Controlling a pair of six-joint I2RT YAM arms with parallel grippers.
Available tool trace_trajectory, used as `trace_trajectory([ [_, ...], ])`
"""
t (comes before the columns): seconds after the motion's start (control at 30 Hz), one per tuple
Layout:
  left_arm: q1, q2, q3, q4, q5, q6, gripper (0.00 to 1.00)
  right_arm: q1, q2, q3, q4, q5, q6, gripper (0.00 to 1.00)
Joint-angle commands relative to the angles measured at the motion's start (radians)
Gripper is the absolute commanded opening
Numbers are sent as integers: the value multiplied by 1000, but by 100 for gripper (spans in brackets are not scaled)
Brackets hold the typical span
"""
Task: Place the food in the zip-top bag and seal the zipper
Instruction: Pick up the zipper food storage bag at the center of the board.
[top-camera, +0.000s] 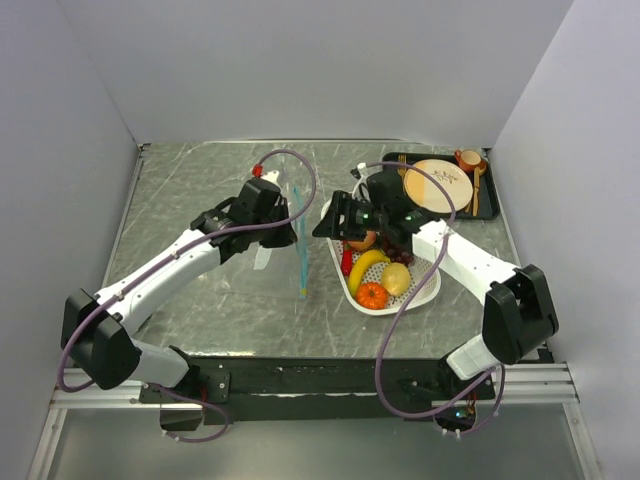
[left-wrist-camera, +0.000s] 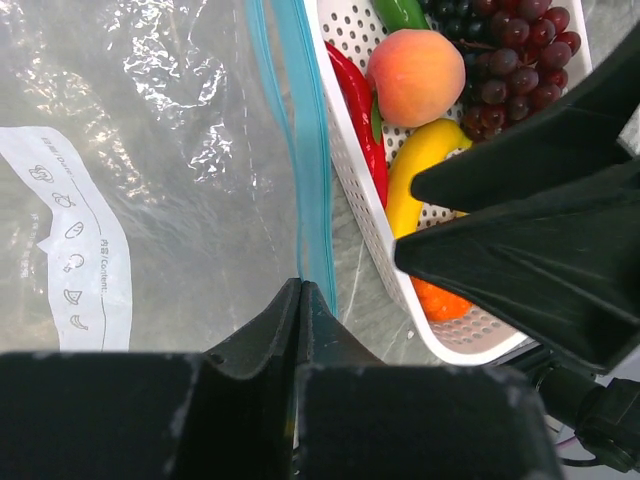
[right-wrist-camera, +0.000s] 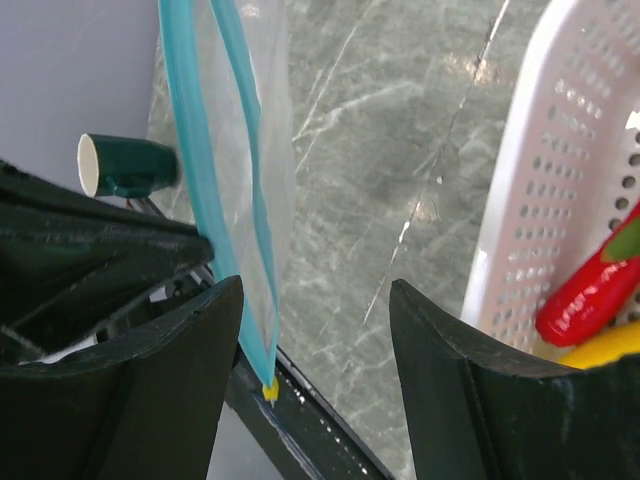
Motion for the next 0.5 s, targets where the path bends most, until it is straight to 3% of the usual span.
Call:
trace_trajectory([
  [0.0, 5, -30, 6, 4, -16, 15, 6, 35, 35, 68, 28, 24, -17, 68],
  [0.47, 8, -38, 9, -13, -24, 22, 6, 104, 119, 135, 15, 53, -26, 64],
])
